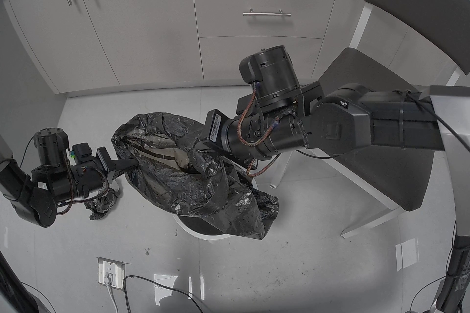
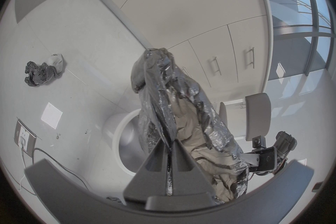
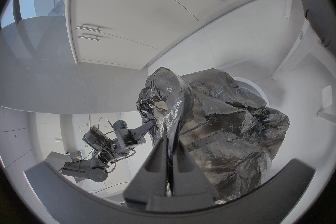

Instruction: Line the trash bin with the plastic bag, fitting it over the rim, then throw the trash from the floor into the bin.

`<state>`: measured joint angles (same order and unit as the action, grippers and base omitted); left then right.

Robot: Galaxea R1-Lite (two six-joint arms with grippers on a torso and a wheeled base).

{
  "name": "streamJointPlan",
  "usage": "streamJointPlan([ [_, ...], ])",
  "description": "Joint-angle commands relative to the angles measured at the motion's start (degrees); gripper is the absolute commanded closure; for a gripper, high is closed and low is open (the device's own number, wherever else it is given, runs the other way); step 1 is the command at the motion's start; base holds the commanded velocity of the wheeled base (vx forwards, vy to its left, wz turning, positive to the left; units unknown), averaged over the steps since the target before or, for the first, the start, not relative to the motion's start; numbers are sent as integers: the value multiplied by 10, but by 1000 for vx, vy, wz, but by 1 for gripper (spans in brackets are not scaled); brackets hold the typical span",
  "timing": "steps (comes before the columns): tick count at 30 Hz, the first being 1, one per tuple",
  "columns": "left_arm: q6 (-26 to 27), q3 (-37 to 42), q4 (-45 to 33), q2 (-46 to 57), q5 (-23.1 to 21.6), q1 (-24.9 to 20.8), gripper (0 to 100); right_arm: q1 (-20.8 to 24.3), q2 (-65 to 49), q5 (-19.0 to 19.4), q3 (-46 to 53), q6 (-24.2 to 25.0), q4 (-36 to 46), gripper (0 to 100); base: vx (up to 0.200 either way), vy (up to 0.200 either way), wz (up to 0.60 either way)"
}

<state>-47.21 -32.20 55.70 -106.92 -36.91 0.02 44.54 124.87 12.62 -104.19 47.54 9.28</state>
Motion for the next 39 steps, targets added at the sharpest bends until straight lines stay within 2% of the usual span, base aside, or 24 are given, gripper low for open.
streamJointPlan([
  [1,23,-16,0,-58,-2,7,100,-10,25,-13,-13,-13,-5,100,0,0,0],
  [4,96,-17,-2,-84,-3,6,100,-10,33,-17,-24,-19,-5,100,0,0,0],
  [6,125,-17,-5,-96,-3,3,100,-11,36,-17,-29,-19,-5,100,0,0,0],
  [13,182,-23,-6,-134,-3,1,100,-14,50,-22,-34,-19,-8,100,0,0,0],
  [17,214,-23,-13,-153,-3,1,100,-13,71,-48,-34,-21,-33,100,0,0,0],
  [22,256,-31,-54,-160,-3,2,100,-13,93,-58,-35,-32,-44,100,0,0,0],
  [26,298,-40,-101,-163,-2,4,100,-14,113,-88,-50,-34,-43,100,0,0,0],
  [32,326,-45,-131,-167,-2,1,100,-15,129,-92,-58,-34,-43,100,0,0,0],
  [39,419,-30,-132,-190,5,-4,100,-17,144,-99,-54,-43,-43,100,0,0,0],
])
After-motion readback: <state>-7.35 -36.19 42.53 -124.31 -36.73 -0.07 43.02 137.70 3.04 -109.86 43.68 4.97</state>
